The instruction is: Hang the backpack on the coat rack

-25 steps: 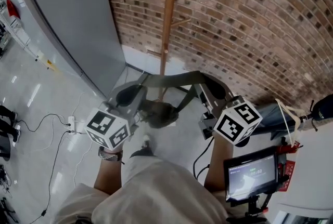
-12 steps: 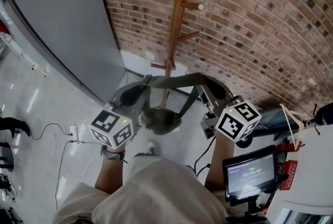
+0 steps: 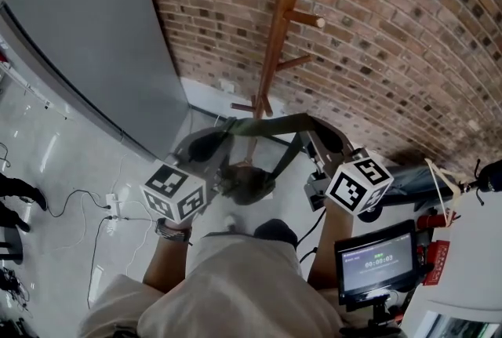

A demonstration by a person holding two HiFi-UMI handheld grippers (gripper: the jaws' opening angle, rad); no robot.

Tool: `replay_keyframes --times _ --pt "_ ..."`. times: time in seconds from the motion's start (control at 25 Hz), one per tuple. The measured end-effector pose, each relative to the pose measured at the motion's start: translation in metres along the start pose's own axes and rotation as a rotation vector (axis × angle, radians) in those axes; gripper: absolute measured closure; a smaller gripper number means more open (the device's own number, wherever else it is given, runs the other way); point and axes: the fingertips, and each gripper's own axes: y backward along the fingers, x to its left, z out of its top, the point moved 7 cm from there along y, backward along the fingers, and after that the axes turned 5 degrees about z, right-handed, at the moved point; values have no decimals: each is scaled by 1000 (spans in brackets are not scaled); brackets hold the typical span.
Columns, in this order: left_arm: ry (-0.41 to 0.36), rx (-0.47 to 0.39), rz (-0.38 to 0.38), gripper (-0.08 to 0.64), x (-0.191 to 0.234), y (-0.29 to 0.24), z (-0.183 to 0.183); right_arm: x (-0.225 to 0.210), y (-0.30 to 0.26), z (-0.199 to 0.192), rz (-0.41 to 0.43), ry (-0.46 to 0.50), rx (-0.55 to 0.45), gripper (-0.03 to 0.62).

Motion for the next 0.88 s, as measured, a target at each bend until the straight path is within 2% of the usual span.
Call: replay_keyframes --times 0.48,0.88 --pt "40 78 94 534 19 -34 -17 -44 -33 -6 44 -38 93 584" --pt "83 159 145 531 34 -61 -42 -79 -54 -24 47 -67 175 583"
